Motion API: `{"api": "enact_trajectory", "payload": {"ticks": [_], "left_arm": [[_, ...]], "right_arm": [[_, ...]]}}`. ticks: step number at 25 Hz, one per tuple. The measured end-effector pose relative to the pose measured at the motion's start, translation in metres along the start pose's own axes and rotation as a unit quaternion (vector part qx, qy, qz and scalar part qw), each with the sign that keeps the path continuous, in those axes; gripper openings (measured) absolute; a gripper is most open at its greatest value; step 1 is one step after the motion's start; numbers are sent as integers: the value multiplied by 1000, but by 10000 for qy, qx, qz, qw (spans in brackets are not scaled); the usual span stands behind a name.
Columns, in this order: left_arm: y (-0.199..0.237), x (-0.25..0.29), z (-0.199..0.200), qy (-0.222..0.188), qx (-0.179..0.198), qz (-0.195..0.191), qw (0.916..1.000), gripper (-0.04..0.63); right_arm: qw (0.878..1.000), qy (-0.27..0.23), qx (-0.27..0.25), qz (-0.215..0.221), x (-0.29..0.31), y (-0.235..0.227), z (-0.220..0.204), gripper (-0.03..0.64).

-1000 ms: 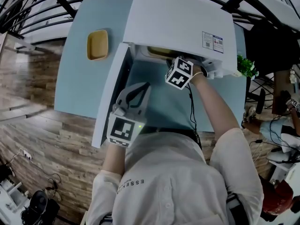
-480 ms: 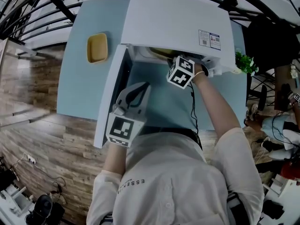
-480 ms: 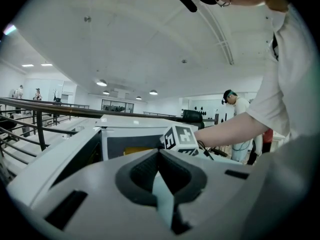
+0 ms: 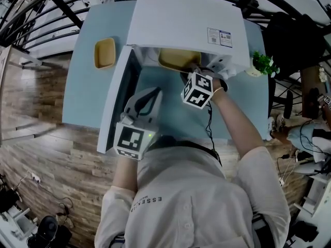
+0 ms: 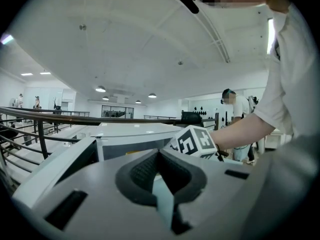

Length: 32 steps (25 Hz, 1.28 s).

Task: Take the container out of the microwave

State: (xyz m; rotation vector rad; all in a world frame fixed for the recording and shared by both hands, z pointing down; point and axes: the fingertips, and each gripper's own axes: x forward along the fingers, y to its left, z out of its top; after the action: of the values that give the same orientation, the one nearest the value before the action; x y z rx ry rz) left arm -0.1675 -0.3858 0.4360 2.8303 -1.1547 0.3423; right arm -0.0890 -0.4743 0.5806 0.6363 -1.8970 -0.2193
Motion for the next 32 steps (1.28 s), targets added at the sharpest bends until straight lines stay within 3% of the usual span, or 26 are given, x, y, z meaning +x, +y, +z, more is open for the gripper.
{"api": "enact_trajectory", "payload": {"ticks": [10, 19, 27, 32], "left_arm": [[-46, -37, 16, -168, 114, 205, 9996, 2], [-85, -73, 22, -248, 250, 332, 9988, 2], [-113, -93, 34, -405, 264, 405, 9980, 2], [-123, -102, 43, -575, 398, 398, 9968, 2]], "right_arm": [[9994, -321, 117, -74, -73, 49, -18, 32], [9903, -1036, 764, -528, -157, 81, -22, 32], [9575, -2112, 1440, -1338, -237, 82, -24, 31], [9173, -2821, 2299, -1615, -272, 80, -28, 29]]}}
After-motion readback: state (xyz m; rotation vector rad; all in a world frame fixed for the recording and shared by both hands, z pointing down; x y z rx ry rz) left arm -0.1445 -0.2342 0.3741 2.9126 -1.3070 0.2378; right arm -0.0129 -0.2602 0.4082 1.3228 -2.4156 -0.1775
